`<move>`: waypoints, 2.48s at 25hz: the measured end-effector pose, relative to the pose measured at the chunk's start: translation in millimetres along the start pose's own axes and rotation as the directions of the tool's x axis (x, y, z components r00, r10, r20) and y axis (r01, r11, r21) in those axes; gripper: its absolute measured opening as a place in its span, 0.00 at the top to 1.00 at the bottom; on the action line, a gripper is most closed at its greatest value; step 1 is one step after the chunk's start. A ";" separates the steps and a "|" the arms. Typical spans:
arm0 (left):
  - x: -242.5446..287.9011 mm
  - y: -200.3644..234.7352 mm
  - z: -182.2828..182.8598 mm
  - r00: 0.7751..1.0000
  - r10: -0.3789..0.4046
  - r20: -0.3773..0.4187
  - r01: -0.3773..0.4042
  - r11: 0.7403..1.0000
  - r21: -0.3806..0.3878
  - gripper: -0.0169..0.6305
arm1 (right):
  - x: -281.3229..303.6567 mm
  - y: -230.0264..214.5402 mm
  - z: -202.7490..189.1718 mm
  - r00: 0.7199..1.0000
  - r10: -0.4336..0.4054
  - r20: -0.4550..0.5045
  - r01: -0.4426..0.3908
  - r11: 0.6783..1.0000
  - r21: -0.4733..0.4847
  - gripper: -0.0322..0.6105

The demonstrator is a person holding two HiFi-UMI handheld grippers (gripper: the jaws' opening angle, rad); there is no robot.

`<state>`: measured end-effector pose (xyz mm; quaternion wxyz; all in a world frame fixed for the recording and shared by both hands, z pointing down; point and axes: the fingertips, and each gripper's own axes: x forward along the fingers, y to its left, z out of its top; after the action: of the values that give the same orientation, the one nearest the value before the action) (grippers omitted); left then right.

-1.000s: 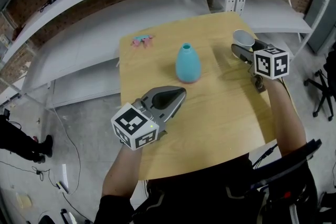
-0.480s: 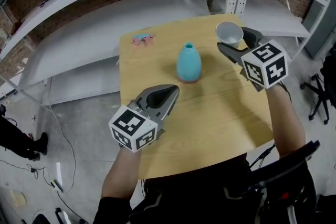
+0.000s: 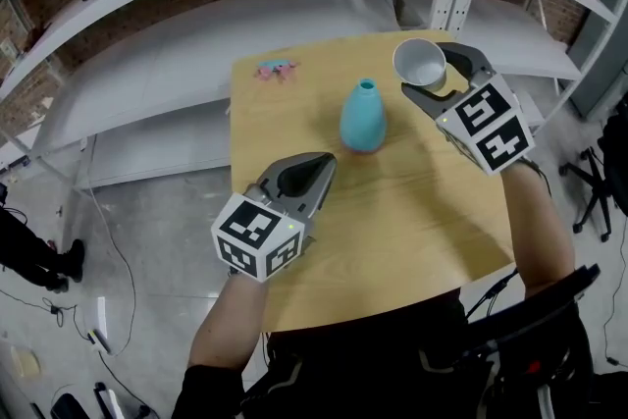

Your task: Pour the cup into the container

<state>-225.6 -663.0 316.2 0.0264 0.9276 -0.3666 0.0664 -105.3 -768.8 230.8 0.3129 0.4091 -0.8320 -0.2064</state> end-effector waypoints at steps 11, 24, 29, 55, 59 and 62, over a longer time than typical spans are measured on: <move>0.4 -3.7 0.8 1.000 -0.025 0.001 0.025 1.000 0.005 0.99 | 5.7 10.2 23.3 0.999 -0.040 -0.033 0.031 0.974 -0.223 0.47; 0.4 -6.5 -0.1 0.999 -0.045 0.001 0.045 0.999 0.009 0.99 | 18.0 17.3 28.0 0.993 -0.093 -0.071 0.058 0.918 -0.392 0.47; 0.4 -6.9 -0.9 0.998 -0.055 -0.001 0.055 0.998 0.009 0.99 | 20.2 18.3 29.7 0.991 -0.111 -0.074 0.068 0.898 -0.434 0.47; -0.1 -7.4 -0.9 0.998 -0.058 0.001 0.058 0.998 0.011 0.99 | 22.4 20.4 35.1 0.986 -0.153 -0.065 0.096 0.840 -0.533 0.47; 0.2 -7.9 0.7 0.998 -0.059 0.001 0.059 0.998 0.011 0.99 | 21.4 19.1 37.1 0.986 -0.152 -0.064 0.094 0.838 -0.538 0.47; -0.4 -7.7 0.4 0.998 -0.060 0.001 0.060 0.998 0.010 0.99 | 21.6 20.0 39.7 0.987 -0.149 -0.062 0.092 0.836 -0.542 0.47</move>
<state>-220.5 -657.1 315.7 0.0235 0.9385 -0.3380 0.0670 -153.9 -771.2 221.8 0.4430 0.3669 -0.6964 -0.4291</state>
